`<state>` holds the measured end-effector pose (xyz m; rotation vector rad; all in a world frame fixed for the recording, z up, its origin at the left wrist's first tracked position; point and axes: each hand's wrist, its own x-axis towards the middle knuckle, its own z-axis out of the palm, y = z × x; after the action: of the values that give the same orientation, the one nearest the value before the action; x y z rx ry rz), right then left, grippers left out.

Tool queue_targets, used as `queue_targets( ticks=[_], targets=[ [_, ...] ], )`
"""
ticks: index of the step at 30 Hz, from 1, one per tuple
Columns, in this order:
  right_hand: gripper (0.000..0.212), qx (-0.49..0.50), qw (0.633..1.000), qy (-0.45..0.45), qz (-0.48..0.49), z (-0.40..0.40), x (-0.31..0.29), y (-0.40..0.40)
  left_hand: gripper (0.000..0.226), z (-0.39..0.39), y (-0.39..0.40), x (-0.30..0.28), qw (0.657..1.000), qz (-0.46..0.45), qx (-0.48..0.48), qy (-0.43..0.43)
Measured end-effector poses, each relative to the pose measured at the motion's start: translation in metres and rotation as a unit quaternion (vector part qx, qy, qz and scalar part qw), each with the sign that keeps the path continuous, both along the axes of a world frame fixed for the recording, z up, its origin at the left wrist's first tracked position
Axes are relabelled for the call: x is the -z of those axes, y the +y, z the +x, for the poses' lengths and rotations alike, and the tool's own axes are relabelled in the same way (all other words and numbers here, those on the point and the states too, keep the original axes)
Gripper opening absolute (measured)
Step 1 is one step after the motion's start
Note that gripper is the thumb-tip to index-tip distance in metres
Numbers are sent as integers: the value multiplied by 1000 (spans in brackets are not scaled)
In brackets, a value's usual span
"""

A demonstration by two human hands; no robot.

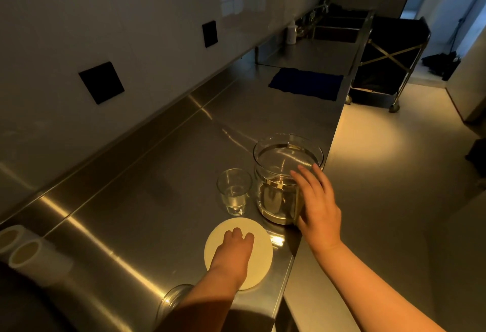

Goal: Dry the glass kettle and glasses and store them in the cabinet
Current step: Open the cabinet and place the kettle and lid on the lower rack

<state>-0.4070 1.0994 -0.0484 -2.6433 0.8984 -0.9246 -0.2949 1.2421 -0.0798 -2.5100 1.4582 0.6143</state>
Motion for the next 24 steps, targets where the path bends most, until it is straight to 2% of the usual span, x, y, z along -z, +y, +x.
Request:
queue_targets(
  ticks=[17,24],
  targets=[
    [80,-12,999,-25,-18,-61,-17,0,66,-16,7,-34,1000,-28,-2,-4],
    [87,-14,1000,-12,-22,-94,-31,5,67,-43,7,-77,998,-54,8,-2]
  ],
)
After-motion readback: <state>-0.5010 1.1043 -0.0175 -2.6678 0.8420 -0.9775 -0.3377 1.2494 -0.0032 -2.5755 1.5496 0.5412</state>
